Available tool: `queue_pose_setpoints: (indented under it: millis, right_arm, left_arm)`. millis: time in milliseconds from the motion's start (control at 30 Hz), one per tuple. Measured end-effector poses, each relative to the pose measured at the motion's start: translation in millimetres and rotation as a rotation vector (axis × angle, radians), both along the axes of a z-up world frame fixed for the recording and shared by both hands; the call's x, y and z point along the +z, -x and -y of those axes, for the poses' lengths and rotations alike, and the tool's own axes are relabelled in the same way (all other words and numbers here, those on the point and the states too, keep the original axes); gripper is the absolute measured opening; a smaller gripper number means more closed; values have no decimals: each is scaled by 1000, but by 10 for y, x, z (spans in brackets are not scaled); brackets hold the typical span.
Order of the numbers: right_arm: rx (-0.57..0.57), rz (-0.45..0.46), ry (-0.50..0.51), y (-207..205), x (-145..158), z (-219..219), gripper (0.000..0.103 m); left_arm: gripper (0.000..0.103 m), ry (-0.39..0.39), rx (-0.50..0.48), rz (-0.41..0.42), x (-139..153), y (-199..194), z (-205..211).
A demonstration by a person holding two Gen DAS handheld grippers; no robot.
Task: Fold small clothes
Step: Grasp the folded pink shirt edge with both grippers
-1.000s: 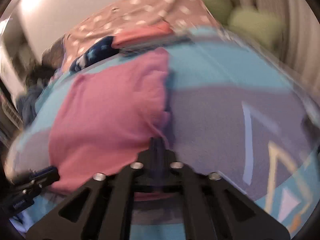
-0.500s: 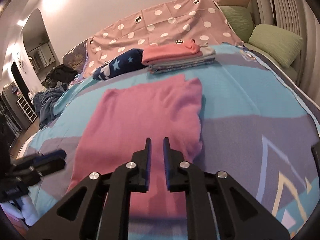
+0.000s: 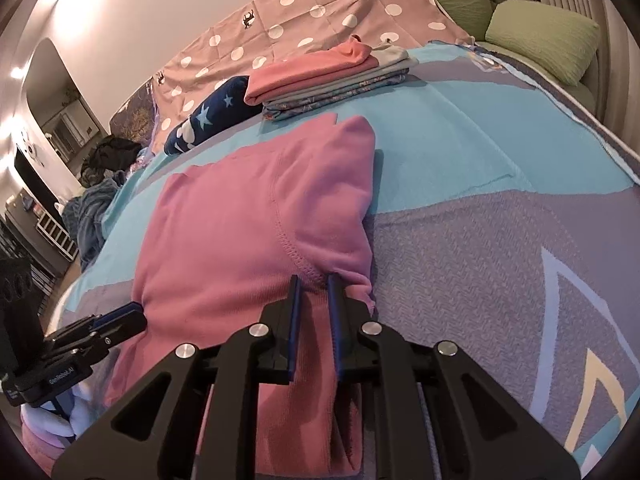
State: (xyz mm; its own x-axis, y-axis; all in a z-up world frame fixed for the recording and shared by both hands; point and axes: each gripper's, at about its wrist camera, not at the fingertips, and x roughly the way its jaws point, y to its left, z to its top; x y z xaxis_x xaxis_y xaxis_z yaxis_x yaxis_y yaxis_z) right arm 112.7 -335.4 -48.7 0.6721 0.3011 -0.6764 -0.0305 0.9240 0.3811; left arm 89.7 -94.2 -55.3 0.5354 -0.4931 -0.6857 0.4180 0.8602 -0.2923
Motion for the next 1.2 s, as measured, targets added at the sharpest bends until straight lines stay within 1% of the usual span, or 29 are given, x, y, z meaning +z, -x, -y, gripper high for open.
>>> queue_pose_setpoints:
  millis: [67, 100, 133, 167, 200, 233, 267, 333, 367, 400, 433, 467, 500, 533, 567, 600, 633, 667, 700, 733, 767, 833, 933, 1000, 1067, 1100, 1133, 1167, 1200]
  right_arm:
    - [6, 4, 31, -16, 13, -46, 16]
    - [16, 8, 41, -26, -3, -49, 21]
    - [34, 12, 49, -25, 4, -82, 31]
    - [75, 19, 53, -26, 33, -136, 38]
    - [95, 28, 57, -11, 47, -150, 49]
    - [98, 40, 66, 12, 86, -168, 50]
    - [102, 67, 65, 50, 158, -174, 50]
    - [105, 133, 46, 103, 299, -120, 50]
    - [86, 169, 52, 112, 380, -66, 50]
    - [70, 180, 64, 94, 428, -20, 52]
    - [56, 174, 71, 41, 464, 55, 55]
    - [47, 155, 54, -33, 467, 149, 56]
    - [43, 129, 36, -102, 446, 220, 56]
    - [47, 85, 12, -194, 397, 298, 58]
    - [62, 20, -21, -309, 313, 374, 59]
    - [70, -17, -38, -373, 256, 408, 59]
    - [93, -66, -68, -454, 160, 439, 59]
    - [116, -88, -87, -488, 103, 439, 59]
    - [165, -121, -119, -547, 13, 416, 59]
    - [203, -129, -132, -585, -48, 388, 66]
    - [234, -96, -127, -597, -53, 362, 69]
    - [274, -79, -106, -647, -55, 311, 76]
    - [313, -76, -101, -787, -57, 247, 76]
    - [348, -73, -108, -921, -84, 204, 76]
    - [374, -72, -144, -1057, -108, 188, 74]
    - [376, -73, -161, -1107, -124, 202, 70]
    - [374, -77, -178, -1177, -152, 211, 62]
    - [370, -79, -188, -1217, -166, 231, 58]
    - [364, -83, -206, -1269, -188, 248, 51]
  left_arm:
    - [24, -16, -8, 6, -17, -112, 7]
    - [29, -23, -15, 10, -12, -127, 27]
    - [35, -40, -28, 20, -2, -116, 68]
    - [38, -58, -39, 30, 6, -101, 105]
    - [42, -80, -48, 43, 22, -83, 146]
    - [45, -110, -55, 64, 51, -63, 198]
    - [46, -124, -58, 77, 84, -46, 227]
    - [55, -122, -55, 102, 171, -43, 234]
    - [57, -121, -39, 117, 223, -61, 216]
    - [58, -123, -26, 129, 262, -82, 196]
    - [61, -124, -12, 147, 320, -118, 166]
    - [65, -126, -3, 162, 363, -166, 135]
    - [72, -130, 8, 169, 382, -203, 108]
    - [73, -144, 30, 174, 385, -274, 68]
    - [73, -154, 44, 168, 373, -337, 41]
    - [73, -159, 52, 153, 344, -410, 10]
    - [75, -158, 56, 117, 285, -510, -26]
    - [77, -156, 53, 71, 217, -616, -50]
    - [77, -151, 47, 23, 138, -689, -70]
    - [77, -128, 41, -29, 40, -780, -92]
    - [77, -83, 28, -70, -38, -853, -115]
    - [79, -16, 11, -92, -83, -960, -146]
    - [79, 31, -28, -110, -108, -1138, -128]
    - [79, 37, -39, -108, -110, -1223, -81]
    - [79, 43, -47, -109, -124, -1326, -34]
    - [79, 48, -50, -108, -131, -1377, -19]
    - [78, 53, -52, -106, -142, -1401, 2]
    - [78, 56, -54, -103, -153, -1442, 25]
    - [78, 56, -55, -99, -164, -1457, 66]
